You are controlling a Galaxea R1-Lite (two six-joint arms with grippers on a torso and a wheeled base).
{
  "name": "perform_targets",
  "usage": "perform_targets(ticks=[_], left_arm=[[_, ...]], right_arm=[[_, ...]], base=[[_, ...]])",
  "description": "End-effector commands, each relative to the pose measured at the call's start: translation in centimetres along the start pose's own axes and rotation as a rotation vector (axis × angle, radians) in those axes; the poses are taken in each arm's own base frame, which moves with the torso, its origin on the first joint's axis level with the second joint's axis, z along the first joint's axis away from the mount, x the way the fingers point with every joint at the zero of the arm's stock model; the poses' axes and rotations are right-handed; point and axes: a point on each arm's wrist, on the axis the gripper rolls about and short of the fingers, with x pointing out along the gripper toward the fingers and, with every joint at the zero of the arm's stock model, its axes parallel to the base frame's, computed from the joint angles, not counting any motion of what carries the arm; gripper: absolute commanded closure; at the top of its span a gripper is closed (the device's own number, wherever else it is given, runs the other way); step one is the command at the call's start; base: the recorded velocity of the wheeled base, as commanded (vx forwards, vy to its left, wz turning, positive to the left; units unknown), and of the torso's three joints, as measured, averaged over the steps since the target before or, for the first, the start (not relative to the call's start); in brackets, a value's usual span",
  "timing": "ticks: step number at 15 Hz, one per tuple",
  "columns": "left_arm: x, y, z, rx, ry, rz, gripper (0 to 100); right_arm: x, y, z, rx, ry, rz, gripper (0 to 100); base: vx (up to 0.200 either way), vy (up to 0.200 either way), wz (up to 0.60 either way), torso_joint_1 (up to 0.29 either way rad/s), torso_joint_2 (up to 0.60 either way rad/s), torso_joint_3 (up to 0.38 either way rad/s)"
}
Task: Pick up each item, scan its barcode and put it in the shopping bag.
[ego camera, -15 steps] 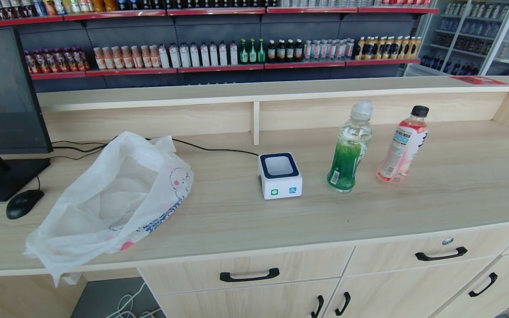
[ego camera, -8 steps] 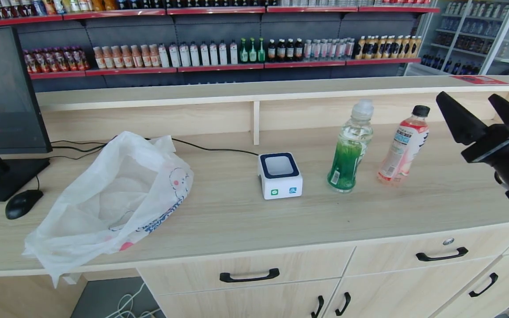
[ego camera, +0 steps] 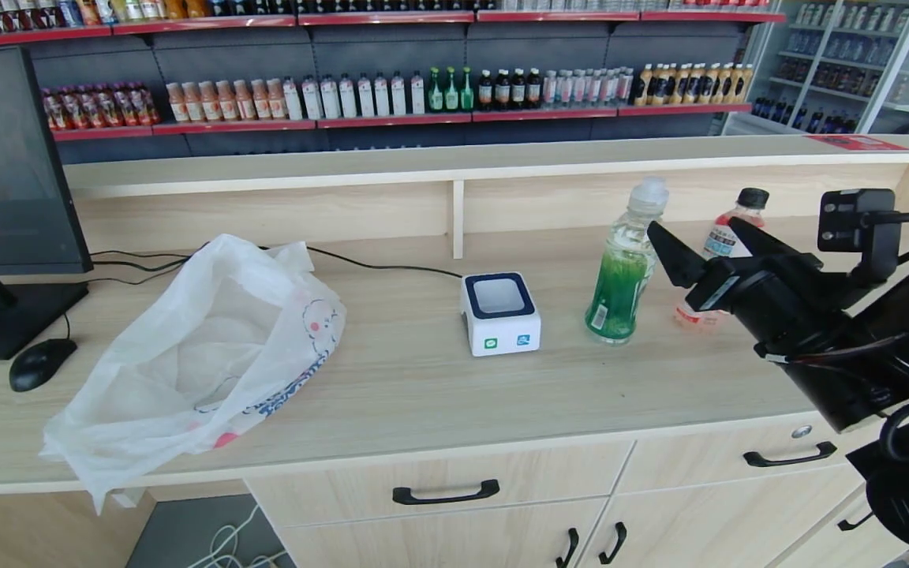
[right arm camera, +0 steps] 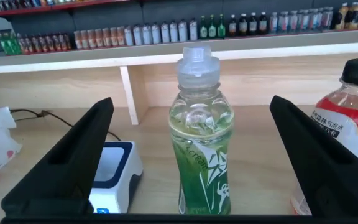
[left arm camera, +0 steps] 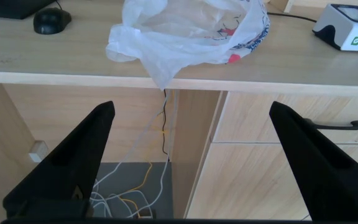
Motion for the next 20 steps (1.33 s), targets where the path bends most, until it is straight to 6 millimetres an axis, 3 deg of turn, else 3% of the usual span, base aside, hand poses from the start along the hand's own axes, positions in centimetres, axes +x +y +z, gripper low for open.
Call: perform_targets(ticks=[1,12,20], left_arm=[[0.0,0.0,0.0,-0.001,0.000,0.001,0],[0.0,0.0,0.0,-0.001,0.000,0.001,0],[0.0,0.0,0.0,-0.001,-0.001,0.001,0]], right_arm=[[0.9,0.0,-2.0,-0.001,0.045,0.002,0],[3.0,-0.7,-6.9,-0.008,0.145,0.015,0],[4.5,-1.4,-9.2,-0.013,0.164,-0.006,0]], base=[[0.000,0.000,0.00,0.000,0.00,0.000],[0.000,0.000,0.00,0.000,0.00,0.000],[0.000,0.000,0.00,0.000,0.00,0.000]])
